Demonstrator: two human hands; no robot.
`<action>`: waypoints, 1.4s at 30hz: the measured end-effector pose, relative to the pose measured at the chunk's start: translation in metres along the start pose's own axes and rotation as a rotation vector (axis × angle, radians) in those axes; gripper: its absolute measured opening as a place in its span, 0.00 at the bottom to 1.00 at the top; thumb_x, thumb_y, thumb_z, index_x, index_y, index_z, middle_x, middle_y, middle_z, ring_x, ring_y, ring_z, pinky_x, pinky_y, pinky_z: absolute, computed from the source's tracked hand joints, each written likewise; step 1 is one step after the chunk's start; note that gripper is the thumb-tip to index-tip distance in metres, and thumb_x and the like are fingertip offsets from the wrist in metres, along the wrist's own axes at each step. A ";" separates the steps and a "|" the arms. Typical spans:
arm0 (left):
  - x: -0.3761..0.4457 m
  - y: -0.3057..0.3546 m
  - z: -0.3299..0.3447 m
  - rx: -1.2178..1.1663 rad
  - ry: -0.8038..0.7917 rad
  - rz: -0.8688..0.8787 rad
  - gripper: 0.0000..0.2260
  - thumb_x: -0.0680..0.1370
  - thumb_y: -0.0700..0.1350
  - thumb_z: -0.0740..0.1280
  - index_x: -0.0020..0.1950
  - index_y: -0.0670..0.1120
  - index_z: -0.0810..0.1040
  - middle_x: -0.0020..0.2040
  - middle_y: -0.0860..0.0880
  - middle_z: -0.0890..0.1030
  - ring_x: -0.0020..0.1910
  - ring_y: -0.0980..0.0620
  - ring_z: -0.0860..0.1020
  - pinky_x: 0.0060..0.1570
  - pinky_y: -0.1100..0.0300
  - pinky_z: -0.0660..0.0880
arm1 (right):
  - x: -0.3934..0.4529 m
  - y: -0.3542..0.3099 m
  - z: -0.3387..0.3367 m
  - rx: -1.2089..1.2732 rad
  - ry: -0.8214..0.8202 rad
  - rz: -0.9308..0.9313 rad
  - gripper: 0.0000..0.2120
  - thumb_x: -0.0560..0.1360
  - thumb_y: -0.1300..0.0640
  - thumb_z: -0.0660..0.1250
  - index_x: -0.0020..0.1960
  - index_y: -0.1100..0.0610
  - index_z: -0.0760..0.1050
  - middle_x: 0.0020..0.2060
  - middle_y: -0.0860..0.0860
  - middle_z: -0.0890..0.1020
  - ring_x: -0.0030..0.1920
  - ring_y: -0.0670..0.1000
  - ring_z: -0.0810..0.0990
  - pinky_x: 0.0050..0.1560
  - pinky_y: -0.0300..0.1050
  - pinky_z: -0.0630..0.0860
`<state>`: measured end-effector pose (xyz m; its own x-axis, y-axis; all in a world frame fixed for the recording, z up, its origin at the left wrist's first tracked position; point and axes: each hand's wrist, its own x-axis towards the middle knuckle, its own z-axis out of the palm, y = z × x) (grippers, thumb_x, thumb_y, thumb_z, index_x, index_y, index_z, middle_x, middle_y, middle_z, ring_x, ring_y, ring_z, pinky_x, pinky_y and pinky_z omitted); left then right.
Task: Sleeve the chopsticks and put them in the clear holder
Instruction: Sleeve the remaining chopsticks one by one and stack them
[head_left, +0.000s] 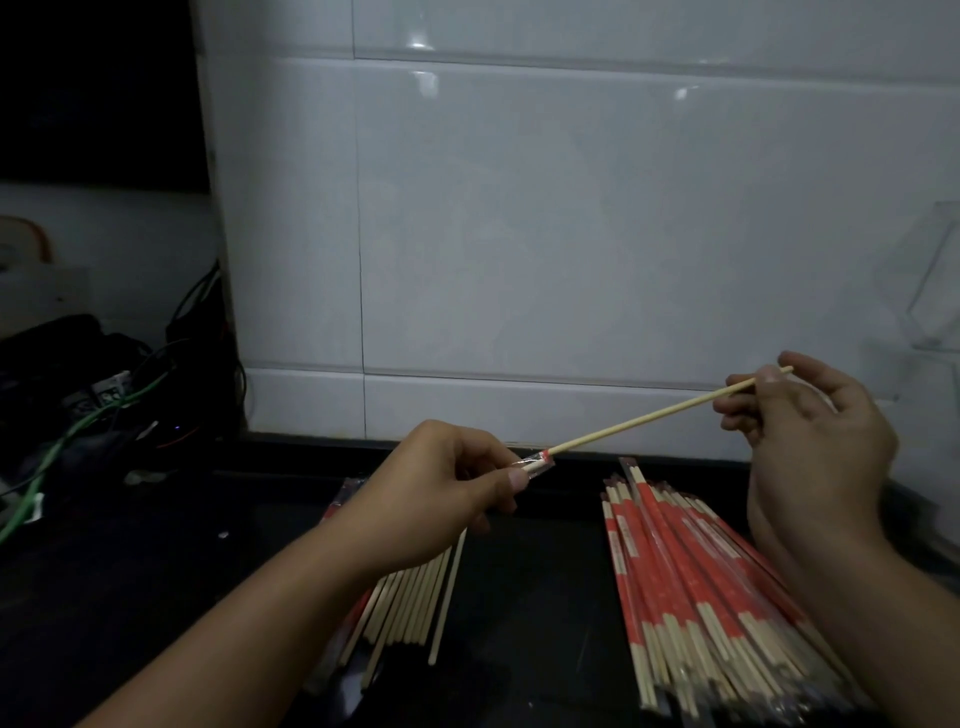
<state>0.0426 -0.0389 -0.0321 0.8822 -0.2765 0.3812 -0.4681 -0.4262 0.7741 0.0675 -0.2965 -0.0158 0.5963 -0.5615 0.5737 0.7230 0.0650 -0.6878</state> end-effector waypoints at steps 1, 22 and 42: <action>0.000 0.000 0.000 -0.002 0.003 -0.003 0.04 0.79 0.46 0.70 0.47 0.50 0.84 0.37 0.50 0.85 0.32 0.56 0.80 0.40 0.59 0.78 | 0.000 0.000 0.000 0.000 -0.007 0.009 0.07 0.80 0.63 0.64 0.52 0.51 0.73 0.34 0.52 0.84 0.34 0.49 0.82 0.35 0.37 0.77; -0.002 0.002 0.006 0.053 -0.016 0.002 0.06 0.79 0.50 0.69 0.45 0.52 0.84 0.36 0.52 0.84 0.33 0.56 0.80 0.40 0.54 0.79 | -0.073 0.005 0.028 -0.289 -0.693 0.262 0.15 0.76 0.64 0.69 0.60 0.50 0.78 0.42 0.50 0.85 0.41 0.48 0.85 0.39 0.36 0.78; -0.003 0.007 0.002 0.058 -0.029 -0.081 0.03 0.77 0.48 0.71 0.46 0.51 0.83 0.36 0.52 0.84 0.33 0.56 0.82 0.37 0.63 0.75 | -0.040 -0.001 0.015 -0.348 -0.587 0.221 0.06 0.74 0.62 0.71 0.40 0.57 0.85 0.29 0.56 0.82 0.30 0.46 0.79 0.33 0.38 0.75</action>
<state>0.0363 -0.0428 -0.0284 0.9158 -0.2638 0.3029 -0.3981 -0.4969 0.7711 0.0478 -0.2620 -0.0311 0.8761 -0.0227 0.4816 0.4685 -0.1955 -0.8616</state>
